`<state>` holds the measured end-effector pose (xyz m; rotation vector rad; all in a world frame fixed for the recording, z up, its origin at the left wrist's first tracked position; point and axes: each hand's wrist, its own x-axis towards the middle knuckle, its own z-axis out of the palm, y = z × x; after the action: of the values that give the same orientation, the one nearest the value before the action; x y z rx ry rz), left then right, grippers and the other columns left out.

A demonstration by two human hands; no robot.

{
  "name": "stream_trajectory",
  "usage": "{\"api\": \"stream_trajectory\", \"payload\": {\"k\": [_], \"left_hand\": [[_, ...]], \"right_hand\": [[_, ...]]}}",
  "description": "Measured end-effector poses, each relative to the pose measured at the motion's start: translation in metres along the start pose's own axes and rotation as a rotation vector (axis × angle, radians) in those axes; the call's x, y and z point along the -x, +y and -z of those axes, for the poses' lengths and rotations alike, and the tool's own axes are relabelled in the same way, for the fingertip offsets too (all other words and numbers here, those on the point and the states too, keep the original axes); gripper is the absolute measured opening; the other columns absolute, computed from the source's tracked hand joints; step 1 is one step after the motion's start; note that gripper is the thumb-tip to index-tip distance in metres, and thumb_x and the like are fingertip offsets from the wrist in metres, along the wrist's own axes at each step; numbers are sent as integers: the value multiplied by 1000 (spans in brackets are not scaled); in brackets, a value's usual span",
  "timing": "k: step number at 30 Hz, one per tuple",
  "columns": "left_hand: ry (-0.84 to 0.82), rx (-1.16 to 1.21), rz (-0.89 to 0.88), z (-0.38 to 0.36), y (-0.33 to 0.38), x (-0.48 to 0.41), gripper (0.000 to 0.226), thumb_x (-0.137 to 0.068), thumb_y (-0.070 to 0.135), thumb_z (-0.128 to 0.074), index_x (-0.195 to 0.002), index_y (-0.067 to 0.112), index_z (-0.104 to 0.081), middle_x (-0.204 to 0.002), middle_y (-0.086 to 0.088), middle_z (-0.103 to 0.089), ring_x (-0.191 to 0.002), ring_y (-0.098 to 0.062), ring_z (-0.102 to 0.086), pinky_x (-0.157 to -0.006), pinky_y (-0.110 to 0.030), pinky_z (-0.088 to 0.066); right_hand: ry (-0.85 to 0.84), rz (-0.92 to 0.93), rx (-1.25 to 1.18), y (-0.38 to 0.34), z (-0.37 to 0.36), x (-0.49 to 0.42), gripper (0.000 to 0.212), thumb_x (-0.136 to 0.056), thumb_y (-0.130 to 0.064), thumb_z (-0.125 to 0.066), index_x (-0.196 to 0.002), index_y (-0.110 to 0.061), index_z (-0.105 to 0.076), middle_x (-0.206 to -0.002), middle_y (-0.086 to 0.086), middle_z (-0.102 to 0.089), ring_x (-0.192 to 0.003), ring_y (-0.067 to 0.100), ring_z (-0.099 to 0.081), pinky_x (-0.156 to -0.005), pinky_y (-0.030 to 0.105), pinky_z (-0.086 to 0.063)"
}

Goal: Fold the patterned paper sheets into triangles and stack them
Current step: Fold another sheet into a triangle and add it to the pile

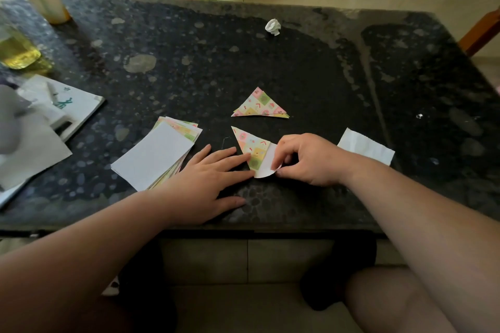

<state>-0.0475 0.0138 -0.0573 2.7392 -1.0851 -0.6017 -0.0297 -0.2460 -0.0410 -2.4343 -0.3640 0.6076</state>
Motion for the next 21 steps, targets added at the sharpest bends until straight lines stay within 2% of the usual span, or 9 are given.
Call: {"api": "stream_trajectory", "payload": {"k": [4,9,14,21], "left_hand": [[-14,-8,-9,3,0,0,59,-99,66,-36,-155,55,-21,-166,28,4,-152,0,15,-120,-33,19],[-51,13,-32,8,-5,-2,54,-100,63,-40,-152,59,-26,-165,29,2,-152,1,13,-119,-31,16],[-87,21,-29,13,-4,-3,52,-102,57,-44,-151,58,-28,-165,29,1,-153,0,12,-122,-35,12],[-85,55,-61,14,-4,-3,51,-104,47,-47,-153,51,-32,-167,25,-5,-154,-1,10,-126,-38,9]], "right_hand": [[-53,-17,15,-2,2,-1,14,-85,-26,-83,-80,-37,-76,-97,-15,-65,-92,3,-62,-86,28,-53],[-79,-54,36,-5,1,-1,2,-88,-31,-80,-89,-31,-79,-97,-15,-62,-80,1,-58,-71,18,-43],[-81,-133,78,-13,3,-6,11,-96,-32,-71,-85,-35,-69,-99,-14,-65,-85,3,-60,-70,21,-43],[-21,-242,41,-24,-6,-10,16,-97,-27,-68,-81,-30,-67,-93,-11,-67,-87,6,-62,-72,26,-47]]}}
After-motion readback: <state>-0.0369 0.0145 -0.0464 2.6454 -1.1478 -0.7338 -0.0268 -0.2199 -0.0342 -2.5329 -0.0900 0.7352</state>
